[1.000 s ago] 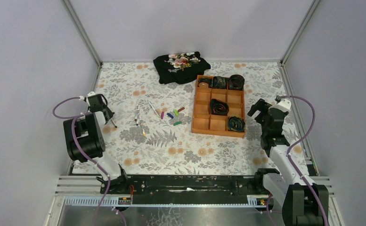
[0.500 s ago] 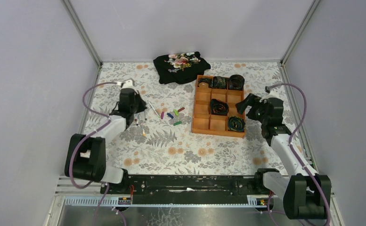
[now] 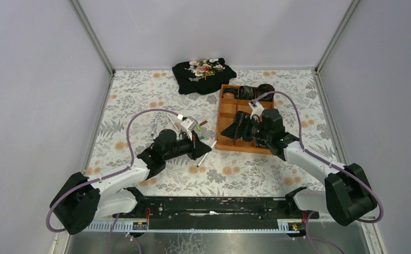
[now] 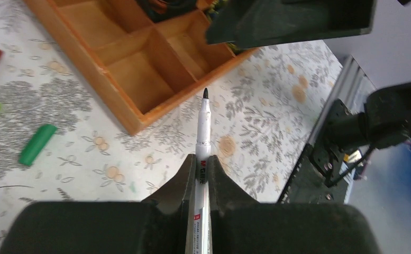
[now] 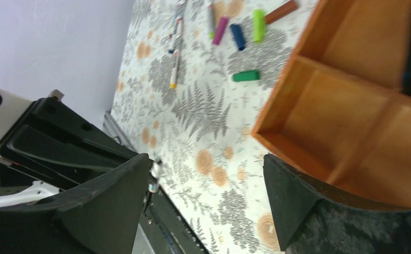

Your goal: Insert the pens into the pen caps

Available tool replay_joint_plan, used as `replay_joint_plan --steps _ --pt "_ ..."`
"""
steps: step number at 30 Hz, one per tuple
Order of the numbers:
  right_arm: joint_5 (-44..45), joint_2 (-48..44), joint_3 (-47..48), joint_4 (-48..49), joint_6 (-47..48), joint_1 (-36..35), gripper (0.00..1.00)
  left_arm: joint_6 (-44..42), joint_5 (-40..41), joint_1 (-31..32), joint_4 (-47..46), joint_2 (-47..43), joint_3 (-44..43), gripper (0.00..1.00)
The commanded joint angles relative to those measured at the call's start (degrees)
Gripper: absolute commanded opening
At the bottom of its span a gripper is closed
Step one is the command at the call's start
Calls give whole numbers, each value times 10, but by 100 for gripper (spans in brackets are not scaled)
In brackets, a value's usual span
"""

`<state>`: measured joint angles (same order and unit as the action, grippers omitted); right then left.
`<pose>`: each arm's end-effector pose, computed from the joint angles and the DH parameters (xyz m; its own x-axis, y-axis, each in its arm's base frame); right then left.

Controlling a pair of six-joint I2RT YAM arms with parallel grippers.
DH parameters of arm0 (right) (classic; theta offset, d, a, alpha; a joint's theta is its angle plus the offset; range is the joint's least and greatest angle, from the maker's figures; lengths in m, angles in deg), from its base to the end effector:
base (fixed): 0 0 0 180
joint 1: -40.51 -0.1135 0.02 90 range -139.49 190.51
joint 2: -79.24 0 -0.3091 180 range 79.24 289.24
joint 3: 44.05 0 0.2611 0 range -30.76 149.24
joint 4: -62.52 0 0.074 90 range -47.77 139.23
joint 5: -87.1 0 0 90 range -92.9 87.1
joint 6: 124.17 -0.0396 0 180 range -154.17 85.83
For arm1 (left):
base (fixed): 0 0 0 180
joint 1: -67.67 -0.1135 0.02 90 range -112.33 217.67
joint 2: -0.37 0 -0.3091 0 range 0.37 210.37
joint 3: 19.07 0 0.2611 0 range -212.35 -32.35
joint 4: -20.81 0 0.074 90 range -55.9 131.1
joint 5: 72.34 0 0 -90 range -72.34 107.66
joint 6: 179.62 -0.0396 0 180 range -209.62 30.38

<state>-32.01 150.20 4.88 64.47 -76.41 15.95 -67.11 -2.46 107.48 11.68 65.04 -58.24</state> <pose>0.2314 0.1269 0.2705 -0.7547 0.3009 -0.5831 -0.3666 0.5436 0.7550 0.1680 -0.1578 0.2491 -0.5272 -0.0285 -0.8492 0.7067 0.5402 -0.4569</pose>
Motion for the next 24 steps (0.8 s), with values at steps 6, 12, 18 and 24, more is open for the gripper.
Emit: replay_joint_plan --steps 6,12,18,24 --pt "-46 52 52 70 -39 -76 68 8 -29 30 -84 -21 32 0" --pt "-63 64 59 69 -37 -98 55 17 -12 31 -98 -16 34 0" --pt "-65 57 54 59 -30 -109 41 19 -1 31 -95 -17 31 0" --pt "-60 56 49 54 -23 -116 24 24 9 31 -105 -25 39 0"
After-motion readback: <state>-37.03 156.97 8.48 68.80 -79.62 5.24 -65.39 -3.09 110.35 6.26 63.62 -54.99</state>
